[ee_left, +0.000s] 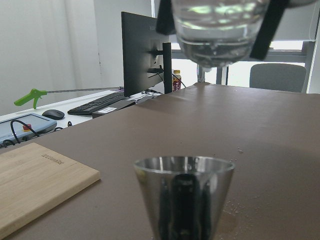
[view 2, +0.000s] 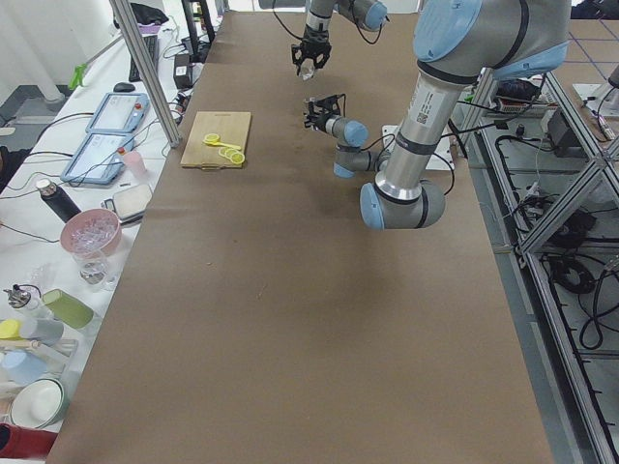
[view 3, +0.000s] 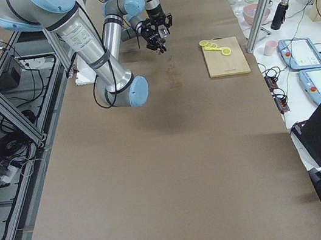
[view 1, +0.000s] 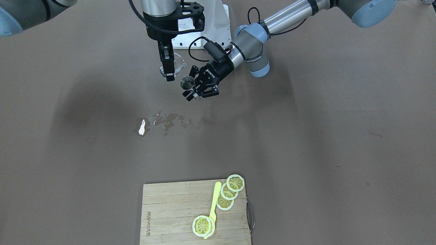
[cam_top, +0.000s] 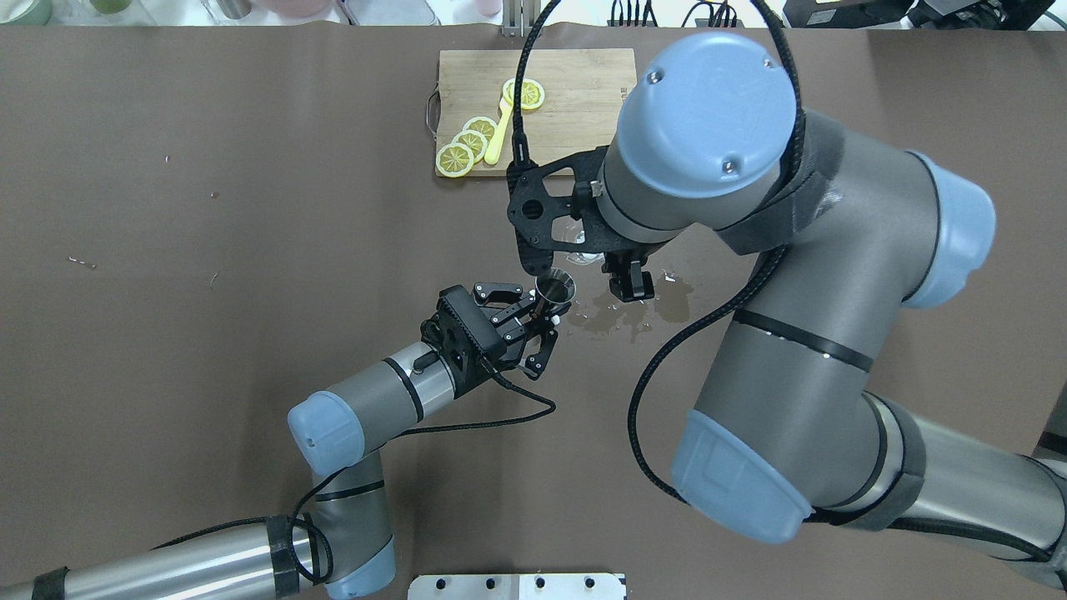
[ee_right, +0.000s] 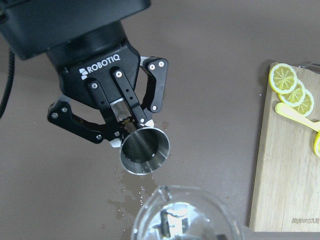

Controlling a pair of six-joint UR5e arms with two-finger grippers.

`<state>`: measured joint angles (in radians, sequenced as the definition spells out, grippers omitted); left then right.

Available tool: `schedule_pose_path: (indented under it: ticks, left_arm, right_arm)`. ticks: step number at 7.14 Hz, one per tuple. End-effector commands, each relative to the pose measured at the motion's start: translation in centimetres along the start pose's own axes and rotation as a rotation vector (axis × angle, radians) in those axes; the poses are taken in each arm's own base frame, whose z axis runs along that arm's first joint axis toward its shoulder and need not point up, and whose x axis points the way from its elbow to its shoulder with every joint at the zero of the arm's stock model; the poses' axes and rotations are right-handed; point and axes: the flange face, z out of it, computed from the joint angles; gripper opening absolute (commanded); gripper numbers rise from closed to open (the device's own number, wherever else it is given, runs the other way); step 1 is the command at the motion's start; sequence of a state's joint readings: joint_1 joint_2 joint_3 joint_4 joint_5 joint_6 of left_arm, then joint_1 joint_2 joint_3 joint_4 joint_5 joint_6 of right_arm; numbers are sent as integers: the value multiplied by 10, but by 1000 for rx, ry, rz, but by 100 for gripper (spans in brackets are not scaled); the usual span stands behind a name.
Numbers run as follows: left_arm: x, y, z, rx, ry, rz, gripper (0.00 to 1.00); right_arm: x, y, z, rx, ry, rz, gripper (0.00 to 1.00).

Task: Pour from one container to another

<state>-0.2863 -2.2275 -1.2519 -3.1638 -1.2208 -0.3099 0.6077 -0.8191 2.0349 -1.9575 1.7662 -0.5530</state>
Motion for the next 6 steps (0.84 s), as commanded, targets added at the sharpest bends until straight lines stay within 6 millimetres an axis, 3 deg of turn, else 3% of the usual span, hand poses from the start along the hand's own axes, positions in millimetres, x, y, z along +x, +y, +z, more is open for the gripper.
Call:
schedule_pose_path:
  ticks: [1,6]
  left_arm:
    - [-1,0,-1,2,0,0,0]
    - [-7,-2,-2,8,-7,0,0]
  right_arm:
    - [18,44,-7,75,-12,51,0]
    - [35,157,3,242,-89,138,0]
